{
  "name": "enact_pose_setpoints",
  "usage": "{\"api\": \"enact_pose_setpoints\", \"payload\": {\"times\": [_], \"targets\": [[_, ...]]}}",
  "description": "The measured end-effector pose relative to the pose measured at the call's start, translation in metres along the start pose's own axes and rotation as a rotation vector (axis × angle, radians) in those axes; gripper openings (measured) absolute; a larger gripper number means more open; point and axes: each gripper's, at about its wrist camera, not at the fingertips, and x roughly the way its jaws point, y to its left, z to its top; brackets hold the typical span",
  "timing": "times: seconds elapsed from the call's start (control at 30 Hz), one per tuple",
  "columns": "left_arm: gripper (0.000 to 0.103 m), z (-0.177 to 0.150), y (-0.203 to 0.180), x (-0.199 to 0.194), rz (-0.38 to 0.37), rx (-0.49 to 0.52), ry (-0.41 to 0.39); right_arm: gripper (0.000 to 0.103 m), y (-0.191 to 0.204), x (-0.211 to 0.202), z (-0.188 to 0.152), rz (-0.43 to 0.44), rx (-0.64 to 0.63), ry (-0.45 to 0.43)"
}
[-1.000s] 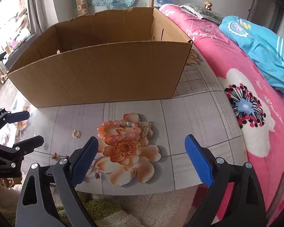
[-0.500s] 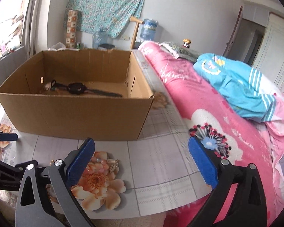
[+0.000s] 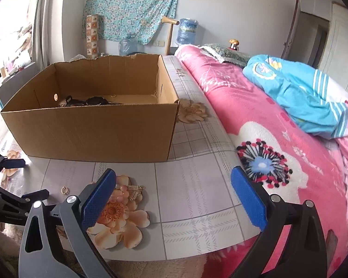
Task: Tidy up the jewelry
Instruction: 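Close the left gripper on a small gold ring on the table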
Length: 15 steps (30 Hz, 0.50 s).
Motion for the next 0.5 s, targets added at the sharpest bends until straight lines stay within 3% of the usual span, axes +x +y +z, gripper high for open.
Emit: {"api": "enact_pose_setpoints", "payload": {"times": [0.23,0.37,0.5], "targets": [[0.095,-0.007,0.001,-0.007,-0.013,0.033,-0.043,0.095,0.005,0.017,-0.019,0.148,0.079,0.137],[0.093,-0.005,-0.005,-0.019,-0.093,0.076,-0.098,0.087,0.018,0.022,-0.027,0.223,0.078,0.171],[0.074,0.000,-0.020,-0.024,-0.124,0.157,-0.121,0.078,0.024,0.028,-0.032,0.266,0.087,0.197]]}}
